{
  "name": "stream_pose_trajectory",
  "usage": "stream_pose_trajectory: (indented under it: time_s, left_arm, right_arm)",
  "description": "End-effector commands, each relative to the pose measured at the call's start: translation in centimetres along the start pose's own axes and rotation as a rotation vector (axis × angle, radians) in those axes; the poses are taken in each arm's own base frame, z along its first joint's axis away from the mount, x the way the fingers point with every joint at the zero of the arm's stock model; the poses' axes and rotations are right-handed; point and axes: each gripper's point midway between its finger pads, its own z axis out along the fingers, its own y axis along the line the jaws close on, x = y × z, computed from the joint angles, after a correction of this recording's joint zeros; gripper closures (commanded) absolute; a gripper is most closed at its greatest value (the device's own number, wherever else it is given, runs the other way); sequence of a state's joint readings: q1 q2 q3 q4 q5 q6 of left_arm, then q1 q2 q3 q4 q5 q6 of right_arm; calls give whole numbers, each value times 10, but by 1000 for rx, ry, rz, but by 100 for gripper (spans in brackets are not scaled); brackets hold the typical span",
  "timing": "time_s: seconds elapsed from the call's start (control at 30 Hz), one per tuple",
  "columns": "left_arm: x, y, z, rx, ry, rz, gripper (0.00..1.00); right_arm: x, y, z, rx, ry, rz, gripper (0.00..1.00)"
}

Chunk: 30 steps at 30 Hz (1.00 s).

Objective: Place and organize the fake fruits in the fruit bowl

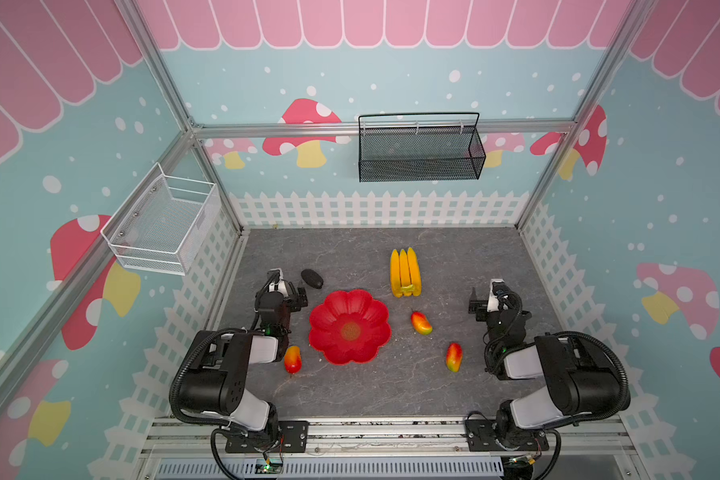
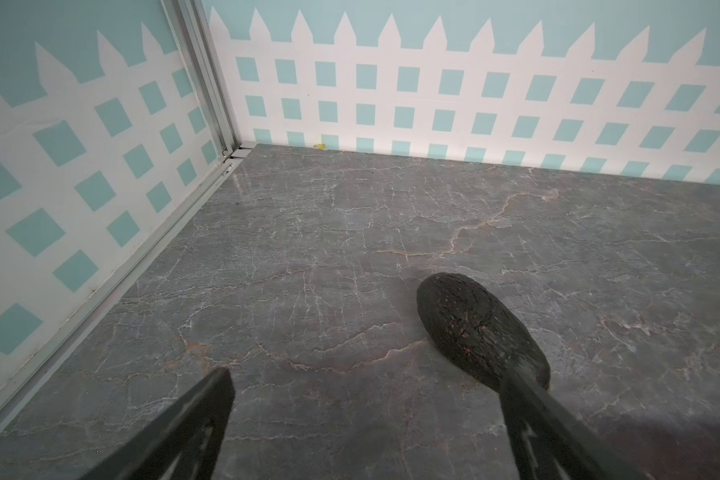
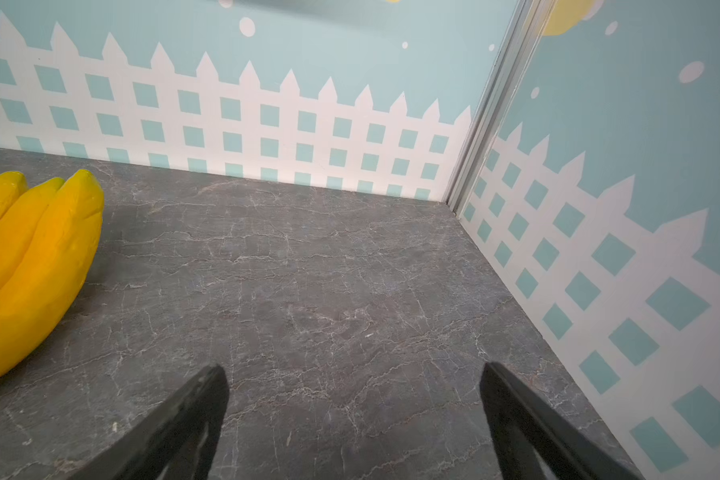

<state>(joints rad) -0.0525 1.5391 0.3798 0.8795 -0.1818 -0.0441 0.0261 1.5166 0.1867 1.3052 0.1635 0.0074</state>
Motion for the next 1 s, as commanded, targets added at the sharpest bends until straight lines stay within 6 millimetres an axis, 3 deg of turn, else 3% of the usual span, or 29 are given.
stream_pose_trajectory:
  time_s: [0.0, 0.53, 0.67, 0.73, 0.83, 0.9, 0.97]
  left_arm:
    - [-7, -1, 3, 12, -11, 11, 0]
    - [-7, -1, 3, 11, -11, 10, 0]
    - [-9, -4, 0, 24, -20, 20, 2]
    - [-22, -9, -7, 5, -33, 53, 3]
    - [-53, -36, -21, 10, -20, 163, 3]
    - [-74, -74, -30, 129, -27, 182, 4]
    - [-90, -137, -41, 374, -20, 178, 7]
  right_arm:
    - [-6, 1, 2, -6, -19, -11, 2]
    - [-5, 1, 2, -6, -18, -12, 2]
    - [-19, 0, -6, -5, -56, -16, 2]
    - [-27, -3, -7, 7, -19, 3, 2]
    - [-34, -2, -3, -14, 116, 113, 2]
    - [-38, 12, -6, -91, 178, 145, 2]
    - [-38, 34, -14, -211, 265, 186, 2]
